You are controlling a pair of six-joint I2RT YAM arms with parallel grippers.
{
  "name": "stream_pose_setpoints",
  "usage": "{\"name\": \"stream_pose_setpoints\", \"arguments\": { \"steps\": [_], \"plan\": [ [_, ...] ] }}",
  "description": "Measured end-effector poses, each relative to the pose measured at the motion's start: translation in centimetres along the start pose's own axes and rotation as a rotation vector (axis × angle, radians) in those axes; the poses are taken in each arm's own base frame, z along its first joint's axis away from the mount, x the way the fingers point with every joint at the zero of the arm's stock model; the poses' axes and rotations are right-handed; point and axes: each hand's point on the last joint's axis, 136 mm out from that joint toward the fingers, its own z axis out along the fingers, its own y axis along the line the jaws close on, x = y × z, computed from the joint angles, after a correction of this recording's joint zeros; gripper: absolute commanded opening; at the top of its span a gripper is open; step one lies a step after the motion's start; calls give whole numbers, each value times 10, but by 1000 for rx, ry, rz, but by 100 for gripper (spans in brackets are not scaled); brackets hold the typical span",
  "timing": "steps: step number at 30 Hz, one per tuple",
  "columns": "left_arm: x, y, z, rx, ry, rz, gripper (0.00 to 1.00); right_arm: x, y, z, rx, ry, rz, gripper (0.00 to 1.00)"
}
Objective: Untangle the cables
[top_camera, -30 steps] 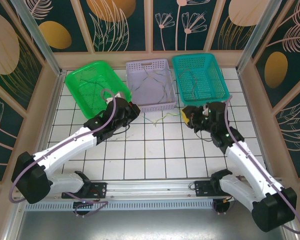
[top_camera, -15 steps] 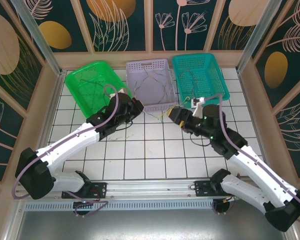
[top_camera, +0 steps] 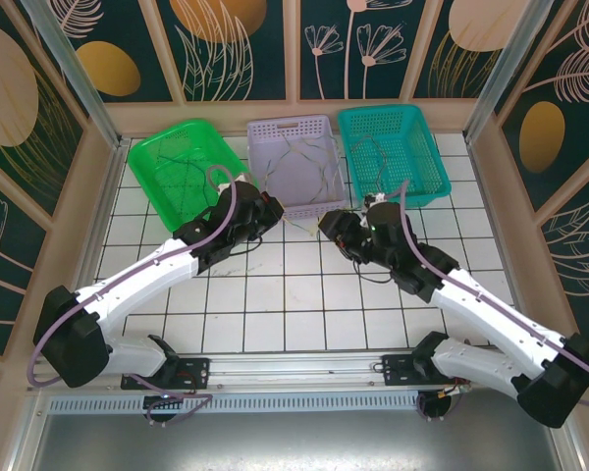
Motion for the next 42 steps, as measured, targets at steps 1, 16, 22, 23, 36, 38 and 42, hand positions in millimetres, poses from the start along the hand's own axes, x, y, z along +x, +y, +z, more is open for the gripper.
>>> {"name": "stream_pose_setpoints", "arguments": {
  "steps": [1,16,22,23,36,38,42],
  "plan": [
    [0,0,0,-1,0,0,0,-1,0,1,3,-1,9,40],
    [1,3,4,-13,2,25,0,-1,-1,5,15,3,85,4],
    [2,7,7,-27,2,34,0,-2,2,-1,1,9,104,0],
    [2,7,7,-29,0,38,0,-2,3,-4,-5,11,104,0],
    [7,-6,11,27,12,78,0,-90,31,-48,-235,-149,293,0],
    [15,-7,16,30,29,87,0,-106,36,-46,-275,-168,365,0],
    [29,-3,23,21,60,99,0,-137,39,-39,-297,-197,484,0]
  ]
}}
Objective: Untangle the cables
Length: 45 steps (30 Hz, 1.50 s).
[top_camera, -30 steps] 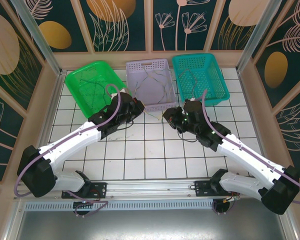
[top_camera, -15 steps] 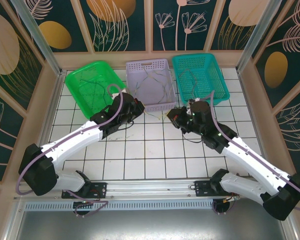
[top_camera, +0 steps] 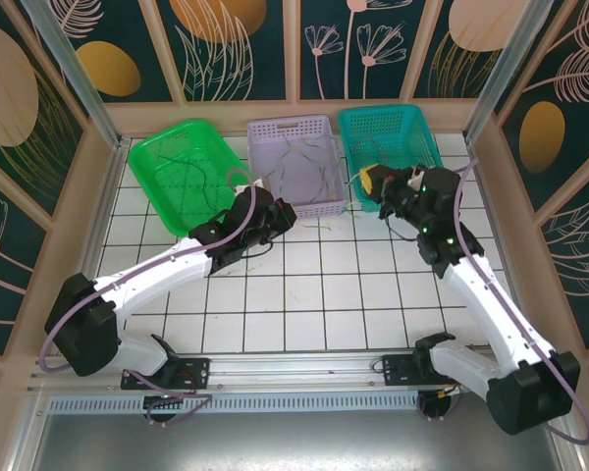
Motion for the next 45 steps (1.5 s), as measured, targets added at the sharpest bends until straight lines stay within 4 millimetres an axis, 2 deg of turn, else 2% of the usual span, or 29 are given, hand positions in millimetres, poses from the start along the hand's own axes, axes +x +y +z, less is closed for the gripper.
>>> {"name": "stream_pose_setpoints", "arguments": {
  "steps": [6,13,21,24,26,29,31,34,37,40,41,45],
  "plan": [
    [0,-1,0,3,-1,1,0,-17,27,2,-51,-17,100,0],
    [2,3,1,-4,3,2,0,-33,35,-4,-83,-42,164,0],
    [1,4,1,-10,-5,6,0,-23,44,-10,-91,14,100,0],
    [-8,6,-1,-25,-20,5,0,-20,45,-19,-83,46,40,0],
    [-31,6,-6,-22,-48,-18,0,-15,40,-24,-51,76,-37,0],
    [-88,5,-19,-14,-137,-56,0,0,28,-31,19,145,-216,0],
    [-134,-9,-33,19,-208,-65,0,17,13,-37,67,209,-371,0],
    [-189,-37,-50,94,-287,-56,0,48,-22,-47,136,310,-567,0],
    [-232,-57,-55,146,-331,-34,0,83,-76,-54,230,437,-716,0],
    [-265,-69,-51,177,-338,-22,0,103,-129,-57,361,519,-821,0],
    [-271,-71,-48,182,-327,-22,0,105,-140,-57,394,523,-852,0],
    [-282,-73,-28,190,-241,-36,0,104,-154,-47,454,465,-965,0]
  ]
}}
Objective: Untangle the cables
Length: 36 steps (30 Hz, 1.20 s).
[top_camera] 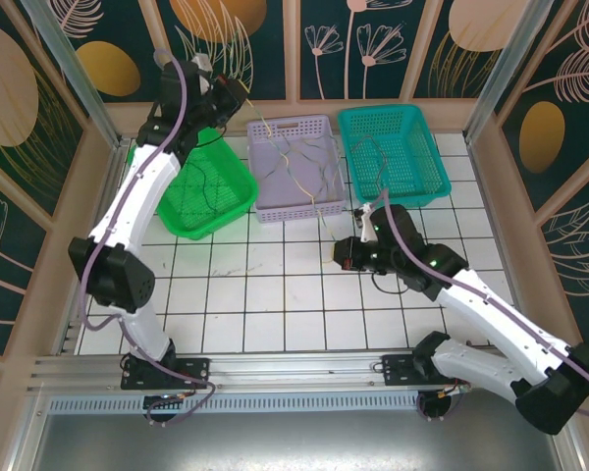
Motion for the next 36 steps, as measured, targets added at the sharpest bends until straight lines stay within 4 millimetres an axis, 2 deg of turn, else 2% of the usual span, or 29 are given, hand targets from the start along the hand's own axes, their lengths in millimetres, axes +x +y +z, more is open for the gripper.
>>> {"name": "stream_pose_setpoints", "arguments": {
  "steps": [3,6,11,19,23,27,28,30,32,34,36],
  "plan": [
    [-8,3,11,-4,43,-25,0,-2,-4,11,70,-21,-36,0],
    [-18,1,14,-4,61,-42,0,-5,-3,22,127,-41,-80,0],
    [-32,-2,4,4,69,-66,0,-5,7,33,178,-65,-146,0],
    [-49,20,-8,-35,71,-127,0,-1,12,44,206,-93,-198,0],
    [-49,13,-9,21,98,-142,0,-2,20,42,183,-106,-248,0],
    [-31,-1,-3,99,125,-100,0,-3,31,28,163,-87,-324,0],
    [-25,-4,-3,111,129,-87,0,-3,33,25,161,-74,-340,7],
    [-7,-7,-7,128,143,-60,0,-2,39,15,152,-45,-377,32],
    [16,-6,-18,134,172,-53,0,-9,52,2,120,-57,-407,54],
    [35,-7,-29,141,202,-49,0,-19,67,-17,66,-93,-424,64],
    [43,-10,-37,154,211,-36,0,-30,81,-42,-3,-142,-434,66]
  ]
}}
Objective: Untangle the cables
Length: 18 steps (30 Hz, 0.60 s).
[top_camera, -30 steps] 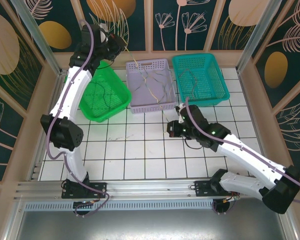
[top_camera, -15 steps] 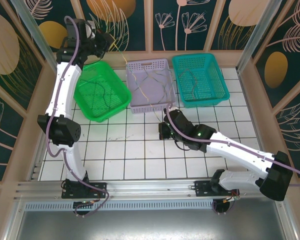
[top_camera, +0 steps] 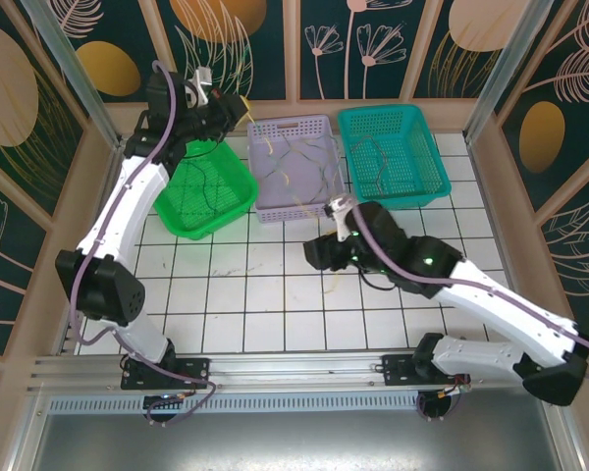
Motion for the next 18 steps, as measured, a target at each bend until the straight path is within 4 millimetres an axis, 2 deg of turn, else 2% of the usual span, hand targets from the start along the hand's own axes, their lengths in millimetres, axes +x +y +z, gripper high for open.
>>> {"name": "stream_pose_setpoints", "arguments": {
  "steps": [2,4,6,8,10,13,16,18],
  "plan": [
    [0,-4,-3,12,-8,16,0,-22,-5,-26,-35,-80,26,69],
    [0,-6,-4,20,-12,27,0,-40,-20,-45,-23,-151,59,72],
    [3,-8,-2,24,-7,30,0,-52,-35,-56,-4,-196,91,72],
    [11,-13,3,33,10,36,0,-68,-40,-55,-20,-219,111,73],
    [22,-20,8,49,30,48,0,-84,-36,-39,-64,-220,122,74],
    [36,-31,15,72,58,60,0,-97,-30,0,-132,-185,144,74],
    [44,-36,19,82,72,67,0,-89,-33,46,-151,-102,173,73],
    [46,-35,22,81,73,67,0,-81,-35,67,-153,-58,187,68]
  ]
}}
